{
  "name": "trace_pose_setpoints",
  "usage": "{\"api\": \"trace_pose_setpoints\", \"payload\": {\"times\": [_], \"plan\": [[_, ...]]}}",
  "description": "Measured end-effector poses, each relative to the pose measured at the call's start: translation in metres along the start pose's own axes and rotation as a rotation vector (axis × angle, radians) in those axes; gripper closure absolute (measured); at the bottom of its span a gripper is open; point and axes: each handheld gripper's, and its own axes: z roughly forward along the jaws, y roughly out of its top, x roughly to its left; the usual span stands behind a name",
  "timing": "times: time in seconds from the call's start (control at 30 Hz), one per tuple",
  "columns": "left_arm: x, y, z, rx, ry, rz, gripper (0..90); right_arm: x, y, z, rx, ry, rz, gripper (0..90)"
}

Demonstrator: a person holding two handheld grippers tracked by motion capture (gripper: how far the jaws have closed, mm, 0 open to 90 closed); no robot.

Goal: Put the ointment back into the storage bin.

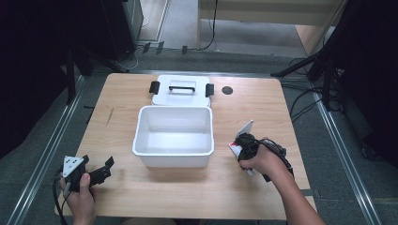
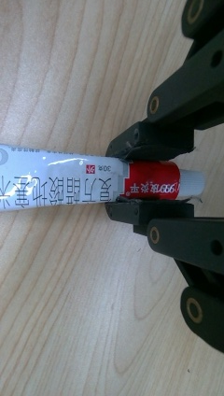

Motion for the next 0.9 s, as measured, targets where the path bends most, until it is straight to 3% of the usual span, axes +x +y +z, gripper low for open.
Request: {"api": "trace_pose_setpoints", "payload": {"times": [0.37, 0.57, 0.6, 0.77, 0.9], "plan": [[0.0, 0.0, 0.0, 0.002, 0.002, -0.001, 4.6, -0.01, -0.002, -0.007, -0.039, 0.045, -0.009, 72.7], [0.0, 0.0, 0.0, -0.001, 0.006, 0.002, 4.6, -0.012, -0.003, -0.024, -0.072, 0.062, -0.042, 72.7], [0.0, 0.0, 0.0, 0.0, 0.007, -0.001, 4.6, -0.011, -0.003, -0.03, -0.083, 0.069, -0.08, 72.7], [0.0, 0.0, 0.0, -0.005, 0.007, -0.004, 4.6, -0.009, -0.002, -0.042, -0.101, 0.074, -0.129, 72.7], [0.001, 0.0, -0.001, -0.006, 0.007, -0.008, 4.6, -0.008, 0.001, -0.053, -0.125, 0.08, -0.116, 72.7]]}}
